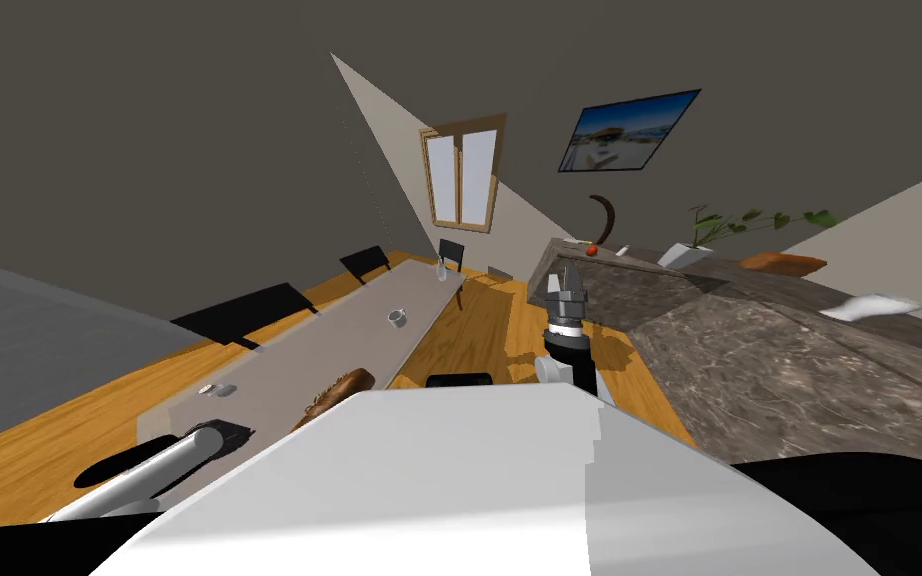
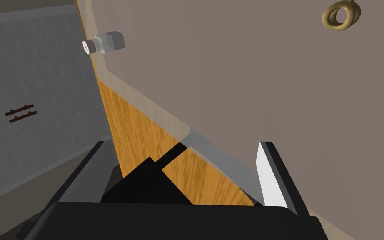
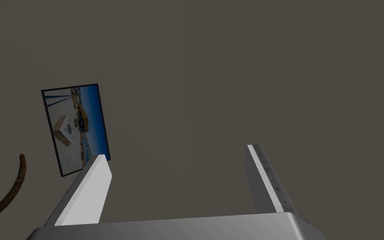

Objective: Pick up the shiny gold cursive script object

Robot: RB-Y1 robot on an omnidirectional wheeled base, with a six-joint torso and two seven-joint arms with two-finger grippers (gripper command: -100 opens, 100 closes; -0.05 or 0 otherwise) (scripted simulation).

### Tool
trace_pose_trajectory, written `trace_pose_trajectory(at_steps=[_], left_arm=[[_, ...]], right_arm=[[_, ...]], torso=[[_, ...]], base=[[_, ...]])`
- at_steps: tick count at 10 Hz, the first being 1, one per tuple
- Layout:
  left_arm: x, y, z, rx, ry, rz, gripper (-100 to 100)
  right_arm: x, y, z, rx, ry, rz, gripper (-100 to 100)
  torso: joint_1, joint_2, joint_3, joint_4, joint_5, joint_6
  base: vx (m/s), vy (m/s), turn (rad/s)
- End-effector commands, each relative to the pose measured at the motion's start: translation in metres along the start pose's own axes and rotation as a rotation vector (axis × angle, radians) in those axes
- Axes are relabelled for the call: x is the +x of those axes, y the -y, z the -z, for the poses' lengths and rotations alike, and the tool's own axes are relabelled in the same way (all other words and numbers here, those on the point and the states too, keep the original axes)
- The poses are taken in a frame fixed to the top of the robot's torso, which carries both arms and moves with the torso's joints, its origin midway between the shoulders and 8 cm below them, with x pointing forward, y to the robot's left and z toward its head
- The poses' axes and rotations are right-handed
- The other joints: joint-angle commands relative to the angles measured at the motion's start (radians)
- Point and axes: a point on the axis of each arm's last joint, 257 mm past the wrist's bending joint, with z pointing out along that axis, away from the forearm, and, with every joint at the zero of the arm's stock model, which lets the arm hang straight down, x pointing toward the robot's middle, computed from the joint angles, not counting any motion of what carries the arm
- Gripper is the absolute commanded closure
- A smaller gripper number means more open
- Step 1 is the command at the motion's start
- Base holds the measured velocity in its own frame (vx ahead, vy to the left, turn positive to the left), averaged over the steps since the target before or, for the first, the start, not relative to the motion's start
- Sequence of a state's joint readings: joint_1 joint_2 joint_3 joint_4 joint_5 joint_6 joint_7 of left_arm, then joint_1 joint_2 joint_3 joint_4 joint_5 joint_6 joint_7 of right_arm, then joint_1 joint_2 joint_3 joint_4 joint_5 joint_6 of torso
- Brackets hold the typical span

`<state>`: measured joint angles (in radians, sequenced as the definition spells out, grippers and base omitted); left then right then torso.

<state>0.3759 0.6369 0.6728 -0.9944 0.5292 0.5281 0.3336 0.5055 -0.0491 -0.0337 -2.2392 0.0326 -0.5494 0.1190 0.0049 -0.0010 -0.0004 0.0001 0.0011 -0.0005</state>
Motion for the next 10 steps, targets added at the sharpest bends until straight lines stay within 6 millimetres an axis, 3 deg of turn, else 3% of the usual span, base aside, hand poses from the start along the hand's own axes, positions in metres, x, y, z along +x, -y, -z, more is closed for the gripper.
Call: trace_pose_trajectory(at_steps=[1,7,8,9,10], left_arm=[[-0.011,-0.012,-0.003,-0.045,0.027,0.030,-100],[-0.045,-0.086,-0.009,-0.245,0.122,0.186,-100],[-0.041,-0.100,-0.009,-0.288,0.125,0.224,-100],[-0.044,-0.125,-0.007,-0.351,0.146,0.268,-100],[-0.044,-0.126,-0.007,-0.352,0.146,0.268,-100]], right_arm=[[0.000,0.000,0.000,0.000,0.000,0.000,0],[0.000,0.000,0.000,0.000,0.000,0.000,0],[0.000,0.000,0.000,0.000,0.000,0.000,0],[0.000,0.000,0.000,0.000,0.000,0.000,0],[0.000,0.000,0.000,0.000,0.000,0.000,0]], torso=[[0.000,0.000,0.000,0.000,0.000,0.000],[0.003,0.000,0.000,0.000,0.001,-0.001],[0.002,0.000,0.000,0.000,0.001,-0.003],[0.002,0.000,0.000,0.000,0.000,-0.001],[0.003,0.000,0.000,0.000,0.001,-0.001]], base=[[-0.020,0.058,-0.258],[-0.022,0.072,-0.265],[-0.029,0.064,-0.311],[-0.035,0.097,-0.448],[-0.038,0.096,-0.163]])
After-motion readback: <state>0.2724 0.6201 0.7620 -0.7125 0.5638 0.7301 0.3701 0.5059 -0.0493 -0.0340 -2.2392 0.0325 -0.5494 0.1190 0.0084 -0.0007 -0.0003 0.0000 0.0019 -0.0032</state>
